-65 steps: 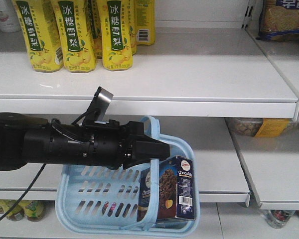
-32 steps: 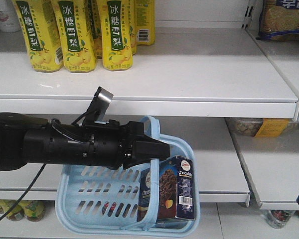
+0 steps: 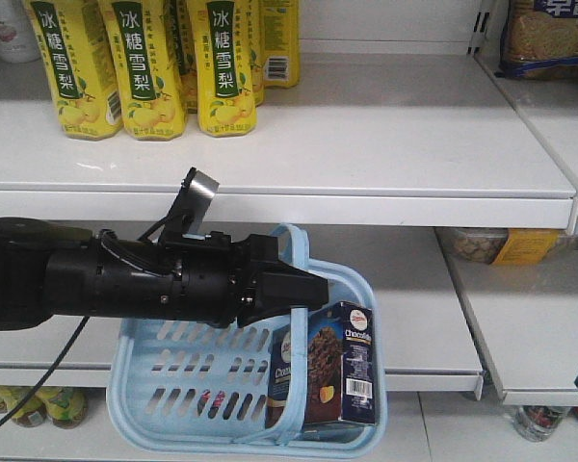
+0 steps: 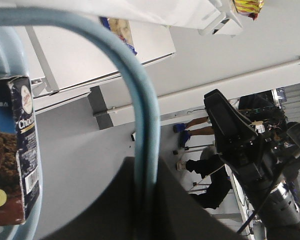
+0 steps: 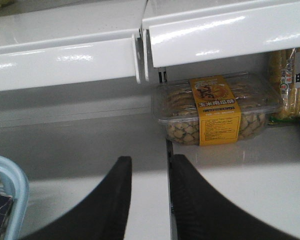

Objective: Left arm holds basket, right arm returns cookies

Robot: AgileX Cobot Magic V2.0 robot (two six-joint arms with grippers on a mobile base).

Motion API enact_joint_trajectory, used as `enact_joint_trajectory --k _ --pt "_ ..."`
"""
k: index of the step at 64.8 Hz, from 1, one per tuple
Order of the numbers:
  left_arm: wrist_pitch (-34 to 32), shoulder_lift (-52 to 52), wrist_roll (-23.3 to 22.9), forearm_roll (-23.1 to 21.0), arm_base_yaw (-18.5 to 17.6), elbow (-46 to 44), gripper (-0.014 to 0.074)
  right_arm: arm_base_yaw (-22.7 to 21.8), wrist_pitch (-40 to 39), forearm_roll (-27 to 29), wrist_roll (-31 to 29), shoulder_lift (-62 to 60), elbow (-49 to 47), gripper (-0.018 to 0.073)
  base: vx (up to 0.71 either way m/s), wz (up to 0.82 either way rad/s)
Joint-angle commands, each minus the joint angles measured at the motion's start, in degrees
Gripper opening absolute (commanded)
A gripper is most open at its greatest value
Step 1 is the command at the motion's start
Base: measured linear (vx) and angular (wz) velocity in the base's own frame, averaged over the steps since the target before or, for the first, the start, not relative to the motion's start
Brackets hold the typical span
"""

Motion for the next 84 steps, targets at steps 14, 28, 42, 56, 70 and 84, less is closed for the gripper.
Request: enact_joint_trajectory --k 14,28,42,56,70,84 --pt "-1.5 -2.0 0.9 -5.6 0.3 -1.9 -0.0003 0.0 -4.3 -0.2 0.3 0.6 -2.0 0.0460 0.00 0.00" --pt "-1.5 -2.0 0.9 -5.6 0.3 -1.9 -0.0003 0.0 0.3 4.4 4.2 1.4 -4.1 0.0480 0.00 0.00" --pt "-1.5 -2.0 0.9 -5.6 0.3 -1.9 -0.0003 0.0 17.2 15.4 -0.6 9.9 -14.7 0.0478 0.00 0.00" --pt "-1.5 -2.0 0.9 -5.6 0.3 -1.9 -0.0003 0.0 28.9 45.9 -27.9 22.1 -22.3 0.0470 0.00 0.00" --pt "-1.5 -2.0 0.9 -5.6 0.3 -1.9 -0.0003 0.0 36.3 73.7 -53.7 29.5 -22.7 0.0464 0.00 0.00" --pt "-1.5 -2.0 0.9 -5.6 0.3 -1.9 -0.0003 0.0 41.0 77.7 -60.9 35.9 -22.7 0.0464 0.00 0.00"
